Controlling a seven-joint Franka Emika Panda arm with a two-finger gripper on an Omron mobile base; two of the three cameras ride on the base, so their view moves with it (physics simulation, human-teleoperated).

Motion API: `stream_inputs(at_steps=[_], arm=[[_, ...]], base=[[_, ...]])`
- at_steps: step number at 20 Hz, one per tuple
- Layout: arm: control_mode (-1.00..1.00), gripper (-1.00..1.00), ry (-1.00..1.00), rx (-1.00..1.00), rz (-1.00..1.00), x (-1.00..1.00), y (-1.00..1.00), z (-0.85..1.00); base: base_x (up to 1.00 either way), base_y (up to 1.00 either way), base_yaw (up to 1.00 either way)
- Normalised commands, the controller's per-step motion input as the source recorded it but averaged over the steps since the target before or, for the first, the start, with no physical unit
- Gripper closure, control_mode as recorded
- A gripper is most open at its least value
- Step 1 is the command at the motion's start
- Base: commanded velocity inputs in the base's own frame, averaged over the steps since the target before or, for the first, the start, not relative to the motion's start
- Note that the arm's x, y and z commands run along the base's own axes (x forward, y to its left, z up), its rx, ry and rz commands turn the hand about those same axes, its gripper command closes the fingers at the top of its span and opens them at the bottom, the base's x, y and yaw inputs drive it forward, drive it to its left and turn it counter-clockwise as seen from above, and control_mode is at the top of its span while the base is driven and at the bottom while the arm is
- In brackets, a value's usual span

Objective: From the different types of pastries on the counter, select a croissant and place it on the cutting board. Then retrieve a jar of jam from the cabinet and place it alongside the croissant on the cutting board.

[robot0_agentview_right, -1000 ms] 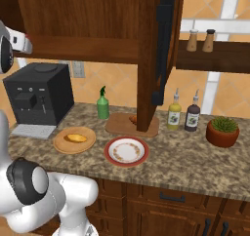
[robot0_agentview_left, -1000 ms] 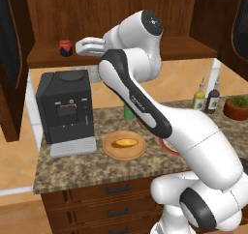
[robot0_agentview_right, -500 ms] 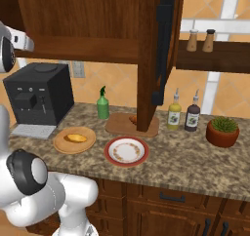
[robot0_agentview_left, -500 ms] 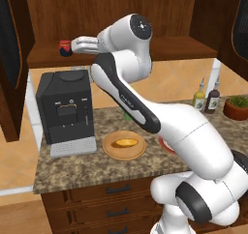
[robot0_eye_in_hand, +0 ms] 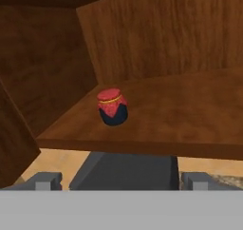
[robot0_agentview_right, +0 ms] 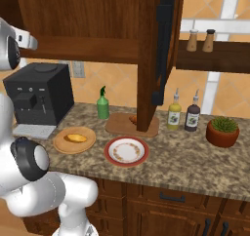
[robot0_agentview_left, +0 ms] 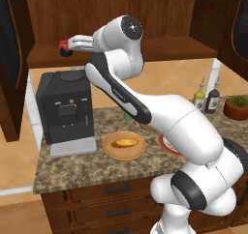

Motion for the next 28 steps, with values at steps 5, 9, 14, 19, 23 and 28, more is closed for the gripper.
stream_inputs(at_steps=[5, 9, 14, 19, 23, 28], arm=[[-1.00, -1.00, 0.01, 0.02, 0.00, 0.21, 0.03, -0.01], [-1.00, -1.00, 0.00, 0.00, 0.00, 0.00, 0.10, -0.02], [-1.00, -1.00, 0.00, 0.00, 0.00, 0.24, 0.03, -0.20], [-1.00, -1.00, 0.00, 0.00, 0.00, 0.33, 0.04, -0.19], [-1.00, -1.00, 0.00, 0.00, 0.00, 0.17, 0.24, -0.24], [-1.00, -1.00, 0.00, 0.00, -0.03, 0.25, 0.45, -0.08]], base=[[0.00, 0.00, 0.00], [0.00, 0.00, 0.00], [0.00, 0.00, 0.00], [0.00, 0.00, 0.00], [0.00, 0.00, 0.00], [0.00, 0.00, 0.00]])
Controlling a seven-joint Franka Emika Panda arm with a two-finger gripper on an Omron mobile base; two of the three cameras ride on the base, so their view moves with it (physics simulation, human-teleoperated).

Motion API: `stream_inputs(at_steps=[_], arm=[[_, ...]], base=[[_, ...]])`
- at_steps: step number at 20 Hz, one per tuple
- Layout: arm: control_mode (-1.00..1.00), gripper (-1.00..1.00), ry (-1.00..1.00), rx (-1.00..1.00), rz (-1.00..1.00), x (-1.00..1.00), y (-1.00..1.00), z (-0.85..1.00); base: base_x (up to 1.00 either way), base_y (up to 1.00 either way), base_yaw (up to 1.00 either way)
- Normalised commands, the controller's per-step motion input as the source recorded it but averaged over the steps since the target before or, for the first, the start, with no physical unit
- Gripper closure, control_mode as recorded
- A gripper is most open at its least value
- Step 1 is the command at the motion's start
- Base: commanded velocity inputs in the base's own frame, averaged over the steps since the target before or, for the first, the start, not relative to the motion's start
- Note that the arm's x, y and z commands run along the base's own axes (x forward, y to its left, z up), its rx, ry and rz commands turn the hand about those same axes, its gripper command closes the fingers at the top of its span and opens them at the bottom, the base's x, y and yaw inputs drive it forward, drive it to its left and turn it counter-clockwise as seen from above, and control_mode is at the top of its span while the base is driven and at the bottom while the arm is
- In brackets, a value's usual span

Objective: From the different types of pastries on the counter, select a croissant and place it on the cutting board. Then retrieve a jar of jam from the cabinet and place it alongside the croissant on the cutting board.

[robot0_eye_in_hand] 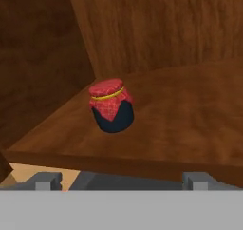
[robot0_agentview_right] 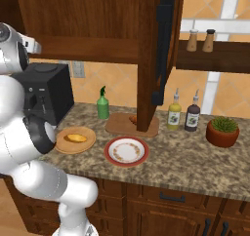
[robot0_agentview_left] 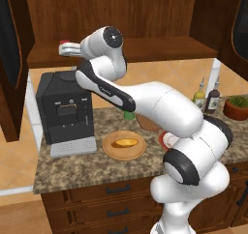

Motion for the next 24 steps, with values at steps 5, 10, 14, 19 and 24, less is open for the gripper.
stream_inputs(at_steps=[5, 10, 14, 19, 24], arm=[[-1.00, -1.00, 0.00, 0.00, -0.06, 0.46, 0.46, -0.02], [-1.00, -1.00, 0.00, 0.00, -0.08, 0.58, 0.34, -0.03], [-1.00, -1.00, 0.00, 0.00, -0.06, 0.46, 0.18, -0.11], [-1.00, -1.00, 0.01, 0.00, -0.02, 0.31, 0.07, -0.18], [-1.00, -1.00, 0.03, 0.01, -0.01, 0.21, 0.02, -0.24]], base=[[0.00, 0.00, 0.00], [0.00, 0.00, 0.00], [0.00, 0.00, 0.00], [0.00, 0.00, 0.00], [0.00, 0.00, 0.00]])
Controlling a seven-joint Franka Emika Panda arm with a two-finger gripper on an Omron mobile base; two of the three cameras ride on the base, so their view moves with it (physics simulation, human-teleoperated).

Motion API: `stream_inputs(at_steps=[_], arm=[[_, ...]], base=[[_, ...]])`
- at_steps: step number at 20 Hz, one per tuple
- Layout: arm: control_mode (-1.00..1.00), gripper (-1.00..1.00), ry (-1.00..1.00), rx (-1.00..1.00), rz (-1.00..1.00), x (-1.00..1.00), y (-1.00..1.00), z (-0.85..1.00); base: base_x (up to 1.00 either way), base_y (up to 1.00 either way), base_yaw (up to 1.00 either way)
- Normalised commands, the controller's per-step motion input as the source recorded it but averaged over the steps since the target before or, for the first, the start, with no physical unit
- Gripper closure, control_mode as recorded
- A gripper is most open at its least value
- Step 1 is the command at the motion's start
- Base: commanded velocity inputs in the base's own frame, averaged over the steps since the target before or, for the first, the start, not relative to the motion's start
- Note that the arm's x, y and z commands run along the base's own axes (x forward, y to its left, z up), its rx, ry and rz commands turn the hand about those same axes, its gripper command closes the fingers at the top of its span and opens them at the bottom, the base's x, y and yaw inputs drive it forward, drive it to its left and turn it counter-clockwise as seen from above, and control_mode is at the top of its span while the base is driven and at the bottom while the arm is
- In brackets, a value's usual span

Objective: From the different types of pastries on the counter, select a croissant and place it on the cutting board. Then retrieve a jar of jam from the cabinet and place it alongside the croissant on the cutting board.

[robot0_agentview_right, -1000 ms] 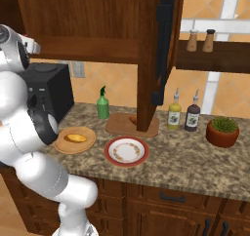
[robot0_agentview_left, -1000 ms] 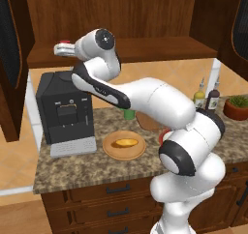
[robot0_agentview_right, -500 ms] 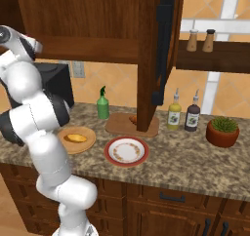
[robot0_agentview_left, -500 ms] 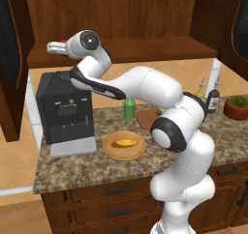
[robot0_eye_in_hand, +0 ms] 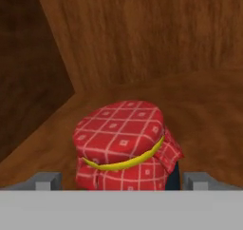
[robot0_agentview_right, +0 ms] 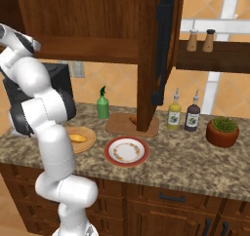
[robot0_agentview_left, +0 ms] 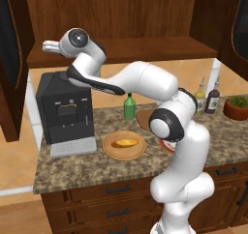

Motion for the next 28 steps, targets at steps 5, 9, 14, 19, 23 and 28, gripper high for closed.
stream_inputs(at_steps=[5, 9, 14, 19, 23, 28], arm=[[-1.00, 1.00, 0.02, 0.04, 0.00, 0.07, 0.00, -0.24], [-1.00, 1.00, 0.00, 0.09, 0.00, 0.00, -0.03, -0.32], [-1.00, 1.00, -0.02, 0.09, 0.00, 0.00, -0.13, -0.20], [-1.00, 1.00, -0.11, 0.02, 0.08, -0.14, 0.00, 0.00], [-1.00, 1.00, 0.00, 0.00, 0.23, -0.09, 0.00, 0.08], [-1.00, 1.00, 0.08, 0.10, 0.15, -0.41, 0.00, 0.92]], base=[[0.00, 0.00, 0.00], [0.00, 0.00, 0.00], [0.00, 0.00, 0.00], [0.00, 0.00, 0.00], [0.00, 0.00, 0.00], [0.00, 0.00, 0.00]])
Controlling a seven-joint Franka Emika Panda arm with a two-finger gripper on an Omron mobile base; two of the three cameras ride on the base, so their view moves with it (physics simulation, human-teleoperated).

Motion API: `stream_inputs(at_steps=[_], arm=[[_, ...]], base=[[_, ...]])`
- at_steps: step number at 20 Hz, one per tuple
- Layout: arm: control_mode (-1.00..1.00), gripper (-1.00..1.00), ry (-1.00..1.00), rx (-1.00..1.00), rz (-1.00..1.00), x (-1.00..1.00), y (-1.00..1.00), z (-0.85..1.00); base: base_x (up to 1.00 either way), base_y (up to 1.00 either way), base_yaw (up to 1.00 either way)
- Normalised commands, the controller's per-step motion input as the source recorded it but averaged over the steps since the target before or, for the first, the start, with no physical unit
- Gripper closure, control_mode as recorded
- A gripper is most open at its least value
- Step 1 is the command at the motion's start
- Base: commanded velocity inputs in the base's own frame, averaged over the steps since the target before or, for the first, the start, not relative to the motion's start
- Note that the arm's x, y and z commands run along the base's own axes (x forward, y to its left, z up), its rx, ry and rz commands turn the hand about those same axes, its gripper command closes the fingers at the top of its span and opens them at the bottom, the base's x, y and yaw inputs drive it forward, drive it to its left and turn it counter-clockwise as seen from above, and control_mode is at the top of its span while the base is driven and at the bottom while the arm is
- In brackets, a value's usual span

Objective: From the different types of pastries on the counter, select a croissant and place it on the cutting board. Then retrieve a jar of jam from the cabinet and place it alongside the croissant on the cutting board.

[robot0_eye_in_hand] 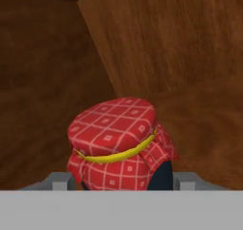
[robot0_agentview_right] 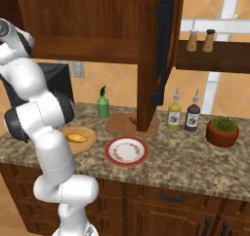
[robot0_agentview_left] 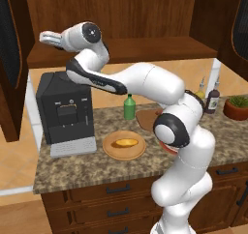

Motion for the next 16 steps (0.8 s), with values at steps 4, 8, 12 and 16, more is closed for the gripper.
stream_inputs(at_steps=[4, 8, 12, 16], arm=[[-1.00, 1.00, 0.00, 0.14, 0.02, -0.59, -0.09, 0.83], [-1.00, 1.00, -0.18, 0.00, 0.02, -0.96, -0.28, 0.08], [-1.00, 1.00, -0.36, -0.10, 0.07, -1.00, -0.47, -0.16], [-1.00, 1.00, -0.39, -0.04, 0.04, -1.00, -0.59, -0.10]], base=[[0.00, 0.00, 0.00], [0.00, 0.00, 0.00], [0.00, 0.00, 0.00], [0.00, 0.00, 0.00]])
